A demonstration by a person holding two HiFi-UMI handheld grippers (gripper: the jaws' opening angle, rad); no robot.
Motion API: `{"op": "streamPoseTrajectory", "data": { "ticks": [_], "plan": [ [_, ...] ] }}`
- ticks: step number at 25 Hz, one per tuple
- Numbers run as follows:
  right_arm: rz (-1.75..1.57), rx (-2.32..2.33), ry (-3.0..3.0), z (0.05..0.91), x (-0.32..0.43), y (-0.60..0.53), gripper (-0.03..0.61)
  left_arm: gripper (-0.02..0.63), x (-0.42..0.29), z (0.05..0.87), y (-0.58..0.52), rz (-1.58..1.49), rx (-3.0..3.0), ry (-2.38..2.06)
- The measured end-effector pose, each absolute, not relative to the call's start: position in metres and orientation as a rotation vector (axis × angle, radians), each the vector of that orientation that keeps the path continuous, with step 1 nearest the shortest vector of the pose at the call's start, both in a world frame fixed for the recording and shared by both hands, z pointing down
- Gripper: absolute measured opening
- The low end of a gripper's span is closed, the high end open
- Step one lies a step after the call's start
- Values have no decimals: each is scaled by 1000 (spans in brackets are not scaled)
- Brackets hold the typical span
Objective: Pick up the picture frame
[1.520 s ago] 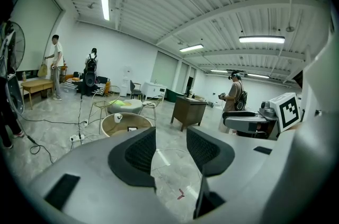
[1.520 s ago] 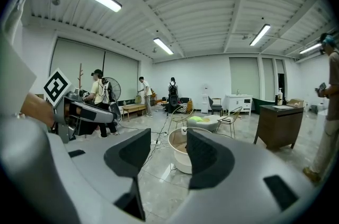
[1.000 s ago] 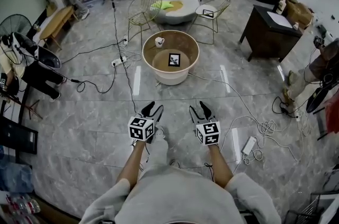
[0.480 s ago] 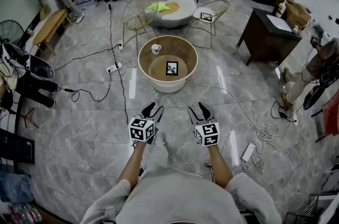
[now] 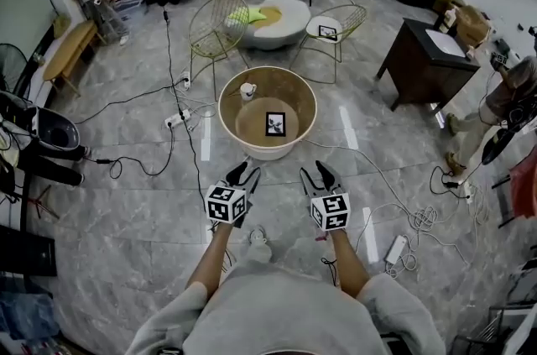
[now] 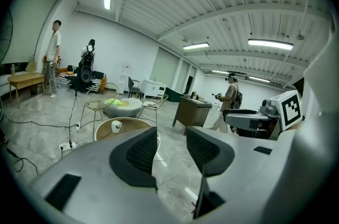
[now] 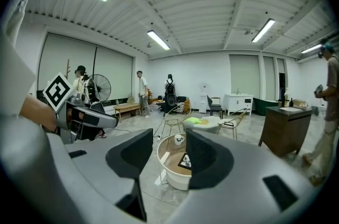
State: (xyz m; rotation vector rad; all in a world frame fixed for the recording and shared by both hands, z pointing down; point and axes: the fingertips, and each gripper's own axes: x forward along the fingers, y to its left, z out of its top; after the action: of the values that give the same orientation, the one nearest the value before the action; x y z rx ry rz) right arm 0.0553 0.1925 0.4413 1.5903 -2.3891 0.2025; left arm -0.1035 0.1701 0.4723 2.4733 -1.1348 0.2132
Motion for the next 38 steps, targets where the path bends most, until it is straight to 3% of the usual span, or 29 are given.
{"op": "streamPoseTrajectory", "data": {
  "ticks": [15, 38],
  "plan": [
    [163, 1630, -2355, 429, 31, 85, 183, 163, -121, 462, 52, 203, 2524, -1065],
    [246, 1650, -2344, 461, 40, 19, 181, 163, -105, 488, -17, 275, 2520, -1012]
  ]
}}
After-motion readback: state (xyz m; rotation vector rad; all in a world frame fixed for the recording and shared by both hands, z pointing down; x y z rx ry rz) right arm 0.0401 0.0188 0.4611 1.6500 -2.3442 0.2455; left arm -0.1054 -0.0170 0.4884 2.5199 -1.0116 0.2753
